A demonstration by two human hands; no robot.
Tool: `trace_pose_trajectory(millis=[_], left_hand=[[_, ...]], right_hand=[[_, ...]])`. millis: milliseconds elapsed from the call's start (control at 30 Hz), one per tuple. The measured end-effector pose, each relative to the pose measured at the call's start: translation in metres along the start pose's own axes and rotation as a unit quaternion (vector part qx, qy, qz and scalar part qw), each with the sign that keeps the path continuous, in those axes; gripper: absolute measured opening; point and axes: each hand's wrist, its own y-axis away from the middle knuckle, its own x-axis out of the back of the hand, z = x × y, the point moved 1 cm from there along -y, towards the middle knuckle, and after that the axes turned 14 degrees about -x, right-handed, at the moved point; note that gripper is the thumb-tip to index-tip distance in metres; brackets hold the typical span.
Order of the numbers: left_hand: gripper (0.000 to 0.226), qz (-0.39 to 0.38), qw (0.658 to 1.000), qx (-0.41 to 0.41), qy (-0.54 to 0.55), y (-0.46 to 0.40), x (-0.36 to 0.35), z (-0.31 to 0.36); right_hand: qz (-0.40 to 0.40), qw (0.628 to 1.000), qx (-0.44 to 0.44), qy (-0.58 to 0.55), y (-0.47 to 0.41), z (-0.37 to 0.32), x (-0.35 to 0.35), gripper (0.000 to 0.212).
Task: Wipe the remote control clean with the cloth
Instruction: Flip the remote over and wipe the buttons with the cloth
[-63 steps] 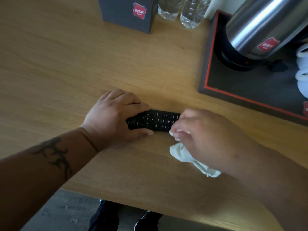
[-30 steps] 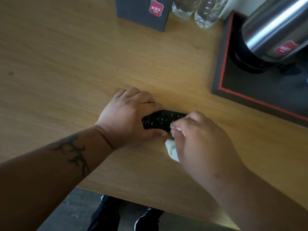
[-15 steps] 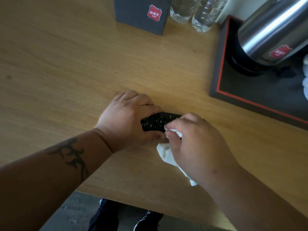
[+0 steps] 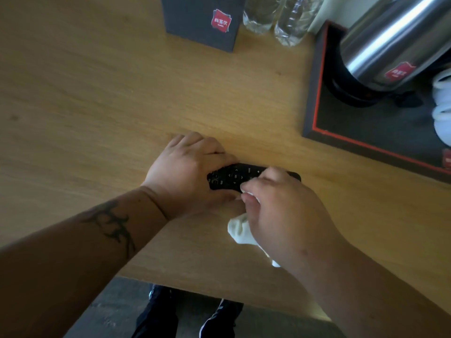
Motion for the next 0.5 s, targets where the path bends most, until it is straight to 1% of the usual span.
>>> trace_pose_trajectory(millis=[100,233,333,400,433,500], left_hand=[[0.062,0.004,1.000,0.004,0.004,0.001,0.000,-0.001],[0.068,0.002,1.000,0.021,0.003,0.001,0.001,0.000],[0.066,-0.006,0.996,0.085,0.011,0.003,0.007,0.009],[0.063,-0.007,0.990,0.137,0.023,0.008,0.015,0.020],[0.064,-0.013,0.986,0.162,0.034,0.011,0.020,0.026],[0.075,-0.035,0.975,0.206,0.081,0.016,0.028,0.038]], right_hand=[[-0.045,0.999,0.000,-0.018,0.006,0.006,0.002,0.017],[-0.082,0.987,-0.082,-0.114,0.010,0.026,-0.001,0.013],[-0.088,0.967,-0.153,-0.183,0.008,0.033,-0.006,0.008],[-0.088,0.957,-0.185,-0.203,0.001,0.034,-0.008,0.007],[-0.085,0.955,-0.190,-0.210,-0.003,0.033,-0.008,0.008],[-0.080,0.951,-0.193,-0.229,-0.011,0.032,-0.007,0.010]])
